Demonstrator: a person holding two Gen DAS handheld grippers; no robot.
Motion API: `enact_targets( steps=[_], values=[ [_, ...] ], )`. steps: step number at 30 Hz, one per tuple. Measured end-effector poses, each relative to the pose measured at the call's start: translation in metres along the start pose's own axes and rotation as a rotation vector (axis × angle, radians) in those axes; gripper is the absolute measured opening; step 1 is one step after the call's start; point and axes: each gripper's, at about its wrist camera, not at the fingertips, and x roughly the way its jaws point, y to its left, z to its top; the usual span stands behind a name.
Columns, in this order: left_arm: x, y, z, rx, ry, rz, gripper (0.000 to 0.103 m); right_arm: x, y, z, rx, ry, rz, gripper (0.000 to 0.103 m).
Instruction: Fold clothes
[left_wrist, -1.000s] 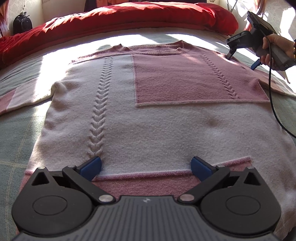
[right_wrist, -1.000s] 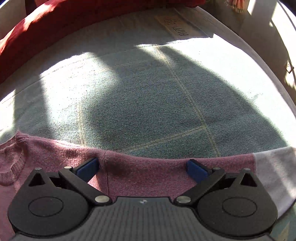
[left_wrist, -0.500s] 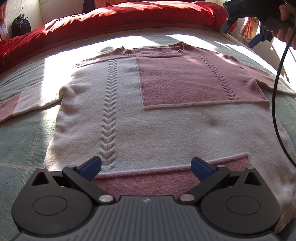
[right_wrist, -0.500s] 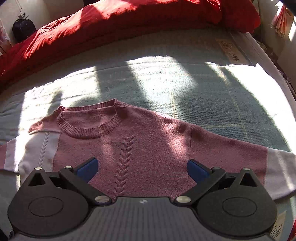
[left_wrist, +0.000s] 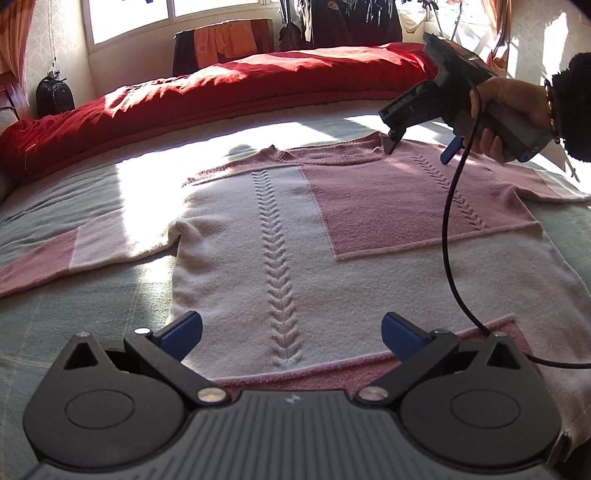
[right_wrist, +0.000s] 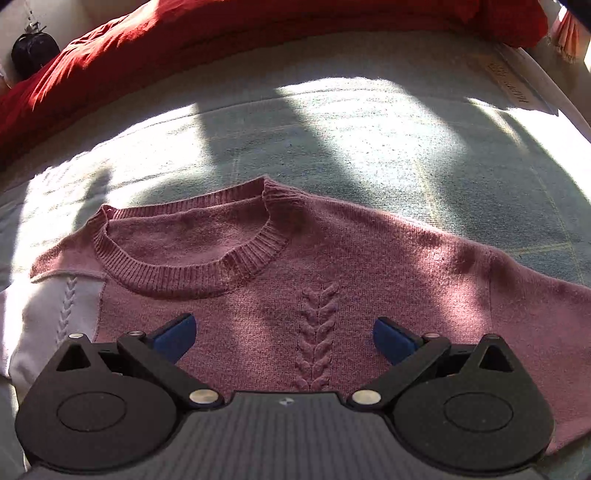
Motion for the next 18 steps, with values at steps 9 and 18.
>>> enact_targets(
  steps=[9,18],
  values=[
    [0.008,0.009,0.002,-0.017,-0.006,-0.017,0.102,0.035,0.0,0.028,-0.028,-0.064,-0.11,0.103],
    [-0.01,0.009,0.007,-0.031,-0.025,-0.008,0.102,-0.027,-0.005,0.011,-0.016,-0.044,-0.012,0.103]
  ],
)
